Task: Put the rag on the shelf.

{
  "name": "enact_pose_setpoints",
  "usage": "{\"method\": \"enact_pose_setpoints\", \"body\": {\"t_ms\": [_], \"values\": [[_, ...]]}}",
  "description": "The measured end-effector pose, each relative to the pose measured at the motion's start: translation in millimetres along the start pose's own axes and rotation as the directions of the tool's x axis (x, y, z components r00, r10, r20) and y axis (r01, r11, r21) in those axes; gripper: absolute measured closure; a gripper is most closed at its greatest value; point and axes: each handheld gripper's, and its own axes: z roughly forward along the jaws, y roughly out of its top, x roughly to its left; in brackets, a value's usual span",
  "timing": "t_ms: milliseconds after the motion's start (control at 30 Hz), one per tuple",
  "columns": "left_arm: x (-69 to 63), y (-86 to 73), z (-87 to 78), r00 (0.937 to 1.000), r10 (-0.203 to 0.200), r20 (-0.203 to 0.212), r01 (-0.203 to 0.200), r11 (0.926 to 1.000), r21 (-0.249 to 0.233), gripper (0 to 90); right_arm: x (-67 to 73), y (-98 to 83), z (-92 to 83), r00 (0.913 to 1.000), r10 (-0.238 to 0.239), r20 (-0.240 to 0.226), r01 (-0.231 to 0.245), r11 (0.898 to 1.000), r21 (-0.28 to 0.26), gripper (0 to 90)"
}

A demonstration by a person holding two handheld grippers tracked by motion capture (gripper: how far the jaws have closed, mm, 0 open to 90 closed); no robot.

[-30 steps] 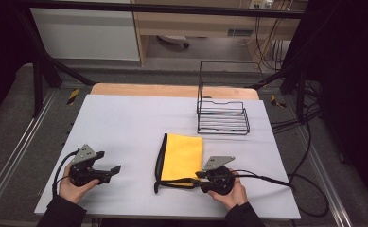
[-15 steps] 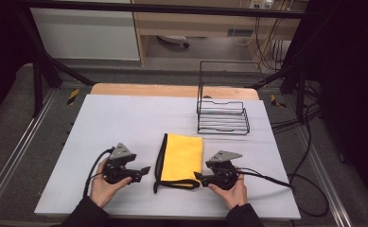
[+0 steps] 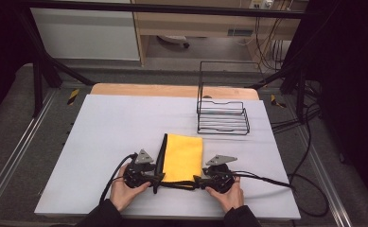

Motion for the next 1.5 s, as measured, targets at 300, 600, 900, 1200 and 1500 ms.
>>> {"method": "enact_pose_setpoints", "body": {"t_ms": [300,600,900,1200,1500], "values": [[-5.9,-2.6,3.9,0.9979,-0.063,0.016,0.063,0.9980,0.005,61.0,4.0,-0.8,2.8,0.9942,0.092,-0.055,-0.092,0.996,0.014,74.1],[-11.5,-1.6,-0.3,0.9966,-0.081,0.018,0.081,0.9967,0.007,72.8,-2.0,6.5,-4.1,0.9912,0.104,-0.082,-0.102,0.994,0.033,88.3],[-30.5,-3.2,0.7,0.9985,-0.046,0.032,0.046,0.9989,-0.004,69.2,-16.3,3.8,-20.7,0.9892,0.113,-0.094,-0.109,0.993,0.048,87.2],[-21.5,-2.9,-10.2,0.9998,0.022,0.000,-0.022,0.9989,-0.041,45.3,-24.2,-1.5,-23.8,0.9957,0.043,-0.081,-0.048,0.997,-0.062,55.9],[12.4,13.6,-26.6,0.9985,-0.031,0.044,0.035,0.9960,-0.083,17.8,-43.7,1.9,-31.8,0.9976,0.006,-0.069,-0.017,0.989,-0.149,23.5]]}}
